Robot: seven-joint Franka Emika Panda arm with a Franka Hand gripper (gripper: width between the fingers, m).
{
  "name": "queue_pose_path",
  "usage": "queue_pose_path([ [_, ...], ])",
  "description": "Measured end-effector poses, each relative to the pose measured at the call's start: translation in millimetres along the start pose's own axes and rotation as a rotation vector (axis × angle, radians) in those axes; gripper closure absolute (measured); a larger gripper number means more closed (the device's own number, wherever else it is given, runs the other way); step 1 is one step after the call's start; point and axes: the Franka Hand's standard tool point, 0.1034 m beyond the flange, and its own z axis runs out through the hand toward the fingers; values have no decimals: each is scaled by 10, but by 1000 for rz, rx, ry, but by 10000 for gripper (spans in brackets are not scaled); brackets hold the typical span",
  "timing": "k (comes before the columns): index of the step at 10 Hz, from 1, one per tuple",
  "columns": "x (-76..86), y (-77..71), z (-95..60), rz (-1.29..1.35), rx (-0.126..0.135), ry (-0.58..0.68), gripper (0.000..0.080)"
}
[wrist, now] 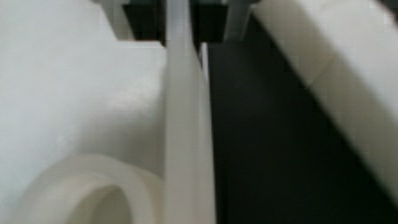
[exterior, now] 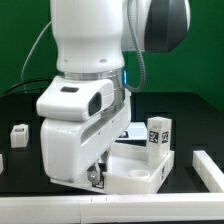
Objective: Assemble square table
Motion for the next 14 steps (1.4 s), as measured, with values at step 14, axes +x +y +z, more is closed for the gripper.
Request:
queue_pose_path([
  [14,545,82,-110,-343,-126,33,745],
])
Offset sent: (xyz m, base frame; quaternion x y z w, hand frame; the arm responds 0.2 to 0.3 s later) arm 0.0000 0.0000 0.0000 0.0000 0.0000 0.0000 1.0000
